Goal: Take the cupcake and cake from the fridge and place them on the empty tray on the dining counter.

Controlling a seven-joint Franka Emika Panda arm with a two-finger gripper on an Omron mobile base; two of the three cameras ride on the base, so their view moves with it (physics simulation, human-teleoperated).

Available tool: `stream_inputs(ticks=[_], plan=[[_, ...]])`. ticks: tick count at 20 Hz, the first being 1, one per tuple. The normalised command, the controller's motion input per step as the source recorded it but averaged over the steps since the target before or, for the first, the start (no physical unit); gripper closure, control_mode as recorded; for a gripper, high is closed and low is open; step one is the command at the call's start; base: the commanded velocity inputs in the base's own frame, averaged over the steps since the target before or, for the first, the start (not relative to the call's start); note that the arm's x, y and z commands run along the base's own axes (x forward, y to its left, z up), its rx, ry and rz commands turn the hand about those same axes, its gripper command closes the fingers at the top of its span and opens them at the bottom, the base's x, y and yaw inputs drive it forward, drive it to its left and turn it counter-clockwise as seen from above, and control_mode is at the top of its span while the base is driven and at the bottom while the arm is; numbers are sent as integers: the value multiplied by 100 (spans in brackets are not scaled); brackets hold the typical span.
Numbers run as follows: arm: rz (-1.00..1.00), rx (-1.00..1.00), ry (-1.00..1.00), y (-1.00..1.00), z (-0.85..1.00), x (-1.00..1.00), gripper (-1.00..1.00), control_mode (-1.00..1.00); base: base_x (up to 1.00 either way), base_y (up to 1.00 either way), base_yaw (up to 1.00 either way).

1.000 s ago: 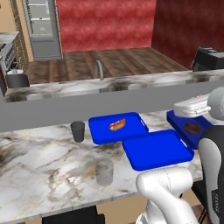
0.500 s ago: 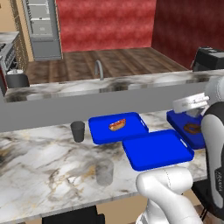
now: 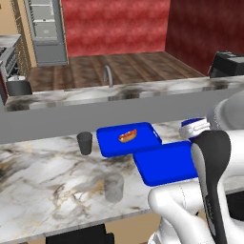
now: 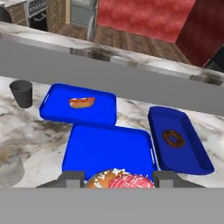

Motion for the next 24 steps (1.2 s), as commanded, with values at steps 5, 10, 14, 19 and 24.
stream_inputs(ticks=[5, 10, 14, 19, 24], plan=[[-18, -13, 1, 0, -31, 31, 100, -100, 0, 0, 0], [-12, -6, 4, 0, -11, 25, 100, -100, 0, 0, 0], [0, 0, 11, 0, -10, 21, 100, -100, 0, 0, 0], [0, 0, 7, 0, -21, 19, 100, -100, 0, 0, 0], [0, -1, 6, 0, -40, 13, 100, -100, 0, 0, 0]])
